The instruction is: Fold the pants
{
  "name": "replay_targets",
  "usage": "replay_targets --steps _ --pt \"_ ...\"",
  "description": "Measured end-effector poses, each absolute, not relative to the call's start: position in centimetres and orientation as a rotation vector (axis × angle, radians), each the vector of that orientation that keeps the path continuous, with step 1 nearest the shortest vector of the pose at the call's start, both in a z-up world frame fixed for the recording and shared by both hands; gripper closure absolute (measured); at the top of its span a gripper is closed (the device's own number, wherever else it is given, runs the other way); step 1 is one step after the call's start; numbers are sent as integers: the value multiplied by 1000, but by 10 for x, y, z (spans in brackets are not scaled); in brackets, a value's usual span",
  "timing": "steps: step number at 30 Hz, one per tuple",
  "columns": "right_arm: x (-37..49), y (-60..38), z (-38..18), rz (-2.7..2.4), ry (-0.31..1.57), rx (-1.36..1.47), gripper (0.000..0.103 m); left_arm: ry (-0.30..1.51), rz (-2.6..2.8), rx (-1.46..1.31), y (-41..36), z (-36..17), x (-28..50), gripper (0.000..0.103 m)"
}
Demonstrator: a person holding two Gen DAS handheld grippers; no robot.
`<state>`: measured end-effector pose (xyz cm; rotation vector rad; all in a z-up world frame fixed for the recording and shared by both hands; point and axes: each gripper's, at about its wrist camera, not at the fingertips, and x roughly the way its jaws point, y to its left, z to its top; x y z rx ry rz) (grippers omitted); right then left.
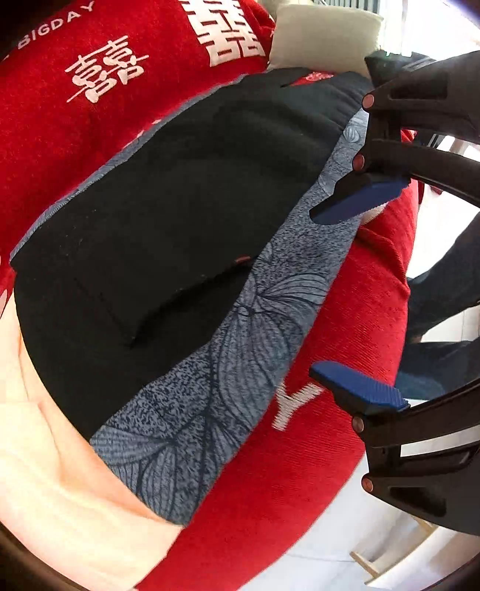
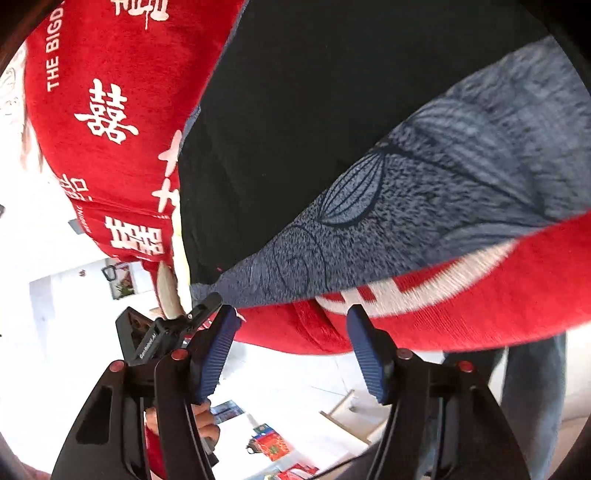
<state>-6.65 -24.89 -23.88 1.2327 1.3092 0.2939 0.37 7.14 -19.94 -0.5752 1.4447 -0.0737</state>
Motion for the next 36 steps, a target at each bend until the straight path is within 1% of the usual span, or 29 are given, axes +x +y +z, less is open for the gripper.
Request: replay_targets --steps 7,8,9,10,11,15,19,20,22,23,24,25,26,30,31,32,33,34,36 --pt "-52 -244 -262 311 1224 1365 37 1450 -123 -607 68 -207 16 25" --pt "-50 -243 -262 307 1216 1377 45 1451 -130 -615 67 -207 18 25" --pt "-46 -242 -258 309 1202 1387 67 1450 -136 -627 68 -208 21 25" --pt "-42 -242 -254 314 1189 1396 75 1451 -140 -640 68 -208 23 25" --pt "-40 -242 -251 320 1181 1398 78 1450 -144 -657 70 -207 25 25" --pt "-29 -245 -226 384 1138 1372 78 1394 -126 -728 81 -201 36 25" --pt "-25 -249 -215 414 1133 1352 78 1340 -26 -810 98 -198 51 26" --pt "-26 -249 -216 415 1138 1347 75 1337 -18 -826 101 -200 53 37" --pt "-30 -251 -218 407 1164 1330 74 1348 -25 -822 101 -203 57 60" --pt "-31 -253 -222 395 1177 1325 71 1356 -20 -803 101 -204 57 66" --pt "-36 -257 -226 377 1186 1328 67 1356 -21 -788 101 -205 57 67" --pt "-40 -262 -229 356 1188 1334 65 1356 -28 -768 100 -205 57 70" --pt "-45 -269 -232 328 1185 1341 64 1355 -34 -754 100 -205 56 71" --pt "-67 -300 -246 204 1136 1425 64 1362 -52 -724 100 -205 53 71" --pt "-71 -304 -249 188 1120 1457 64 1364 -56 -720 101 -206 53 76" --pt "-77 -310 -255 167 1088 1526 68 1366 -63 -711 101 -205 53 83" --pt "-80 -313 -258 145 1075 1561 91 1371 -65 -707 101 -204 54 85" --pt "-83 -317 -258 106 1072 1580 101 1370 -75 -716 102 -203 55 85" --pt "-80 -321 -245 69 1086 1515 102 1373 -81 -726 109 -197 52 85"
